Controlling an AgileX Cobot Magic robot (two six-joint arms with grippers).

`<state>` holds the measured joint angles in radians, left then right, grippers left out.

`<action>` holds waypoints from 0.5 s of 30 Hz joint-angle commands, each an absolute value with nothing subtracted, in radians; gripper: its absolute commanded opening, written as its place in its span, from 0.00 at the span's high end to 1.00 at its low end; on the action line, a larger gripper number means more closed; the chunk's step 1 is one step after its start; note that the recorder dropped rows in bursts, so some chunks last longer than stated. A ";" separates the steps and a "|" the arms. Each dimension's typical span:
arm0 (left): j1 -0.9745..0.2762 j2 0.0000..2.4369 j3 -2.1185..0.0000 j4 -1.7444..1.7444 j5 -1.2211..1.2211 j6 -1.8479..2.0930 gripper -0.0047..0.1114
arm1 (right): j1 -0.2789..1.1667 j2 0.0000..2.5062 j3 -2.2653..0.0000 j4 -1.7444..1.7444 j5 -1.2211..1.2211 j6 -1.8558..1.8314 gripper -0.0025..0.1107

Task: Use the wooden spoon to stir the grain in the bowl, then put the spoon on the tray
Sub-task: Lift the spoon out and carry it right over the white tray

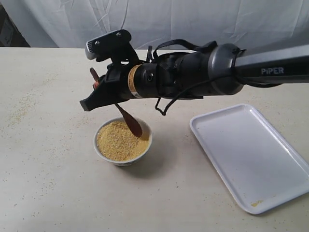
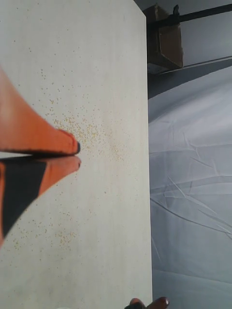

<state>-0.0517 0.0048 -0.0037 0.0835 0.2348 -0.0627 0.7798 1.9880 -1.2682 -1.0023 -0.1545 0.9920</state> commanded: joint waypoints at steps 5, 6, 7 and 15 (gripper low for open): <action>-0.051 0.000 0.000 0.083 0.231 -0.066 0.96 | 0.779 1.825 -1.271 -0.977 -0.108 1.012 0.96; -0.051 0.000 0.000 0.083 0.231 -0.066 0.96 | 0.779 1.797 -1.271 -0.960 -0.071 1.012 0.96; -0.051 0.000 0.000 0.083 0.231 -0.066 0.96 | 0.779 1.772 -1.271 -0.945 -0.019 1.012 0.96; -0.051 0.000 0.000 0.083 0.231 -0.066 0.96 | 0.689 1.648 -1.271 -0.570 0.442 0.722 0.98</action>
